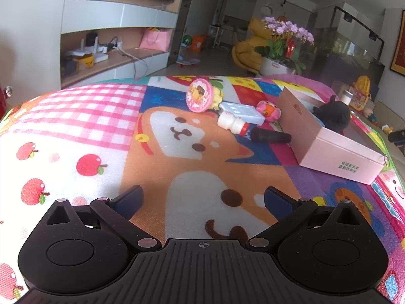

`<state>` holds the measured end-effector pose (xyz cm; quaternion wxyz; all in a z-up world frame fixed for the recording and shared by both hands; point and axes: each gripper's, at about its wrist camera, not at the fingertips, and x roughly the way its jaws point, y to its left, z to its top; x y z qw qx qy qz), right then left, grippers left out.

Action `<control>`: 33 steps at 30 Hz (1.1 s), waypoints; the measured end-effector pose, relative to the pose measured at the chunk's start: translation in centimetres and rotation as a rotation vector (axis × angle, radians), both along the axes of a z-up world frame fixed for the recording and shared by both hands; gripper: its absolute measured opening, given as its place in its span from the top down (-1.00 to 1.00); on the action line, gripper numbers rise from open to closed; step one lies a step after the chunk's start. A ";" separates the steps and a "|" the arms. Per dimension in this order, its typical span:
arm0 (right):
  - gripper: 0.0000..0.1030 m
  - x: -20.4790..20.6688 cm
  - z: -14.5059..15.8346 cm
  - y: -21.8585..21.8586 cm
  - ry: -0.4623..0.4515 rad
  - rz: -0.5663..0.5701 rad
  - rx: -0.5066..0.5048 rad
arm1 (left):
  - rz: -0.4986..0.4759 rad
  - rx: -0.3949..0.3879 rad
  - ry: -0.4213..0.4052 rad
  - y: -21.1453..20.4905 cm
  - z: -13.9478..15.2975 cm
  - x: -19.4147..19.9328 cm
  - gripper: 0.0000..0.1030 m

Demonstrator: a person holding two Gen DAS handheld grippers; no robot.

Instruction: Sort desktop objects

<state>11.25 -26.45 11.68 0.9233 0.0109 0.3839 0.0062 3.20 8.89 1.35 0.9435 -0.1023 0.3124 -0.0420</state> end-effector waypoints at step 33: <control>0.23 -0.8 -0.4 -4.1 -0.060 0.056 0.426 | -0.190 0.021 -0.033 -7.2 2.7 -1.3 -1.00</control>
